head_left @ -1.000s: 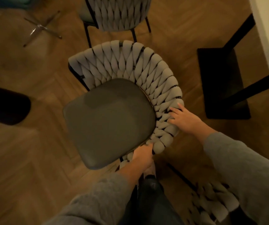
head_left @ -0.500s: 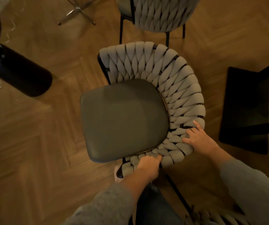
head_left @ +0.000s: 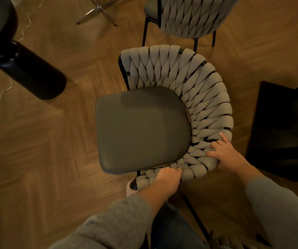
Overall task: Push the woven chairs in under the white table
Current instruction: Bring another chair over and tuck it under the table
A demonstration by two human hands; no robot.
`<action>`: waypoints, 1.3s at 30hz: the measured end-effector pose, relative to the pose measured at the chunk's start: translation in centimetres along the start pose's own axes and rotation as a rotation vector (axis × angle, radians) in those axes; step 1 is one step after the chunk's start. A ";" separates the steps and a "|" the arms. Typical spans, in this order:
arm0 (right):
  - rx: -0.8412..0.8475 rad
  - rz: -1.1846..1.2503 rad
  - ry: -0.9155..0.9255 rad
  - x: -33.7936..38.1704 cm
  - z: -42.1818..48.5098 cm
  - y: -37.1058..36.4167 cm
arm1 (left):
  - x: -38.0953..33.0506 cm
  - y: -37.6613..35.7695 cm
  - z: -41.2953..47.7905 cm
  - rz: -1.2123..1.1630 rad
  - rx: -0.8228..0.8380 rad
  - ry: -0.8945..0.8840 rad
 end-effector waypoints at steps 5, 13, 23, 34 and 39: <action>0.000 0.015 0.000 0.6 -0.7 -1.2 | -0.3 -0.8 -0.2 0.004 0.020 0.004; -0.011 0.071 -0.039 2.4 -0.7 -1.8 | 1.2 -2.0 -0.9 0.026 0.110 0.032; 0.055 0.092 -0.074 6.6 2.8 -0.5 | 7.3 0.0 -1.9 0.124 0.062 -0.033; 0.077 0.214 -0.163 12.9 12.6 2.2 | 20.6 4.2 -2.3 0.266 0.072 -0.074; 0.238 0.305 -0.060 16.5 19.0 3.7 | 28.5 7.0 -2.6 0.288 0.041 -0.025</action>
Point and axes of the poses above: each hand's wrist, its own z-axis towards the middle knuckle, its own y-axis out of the back of the hand, x = y × z, the point moved 6 cm from there along z, towards the middle knuckle, and after that the axes turned 8 degrees about -x, right-handed, at the moved point
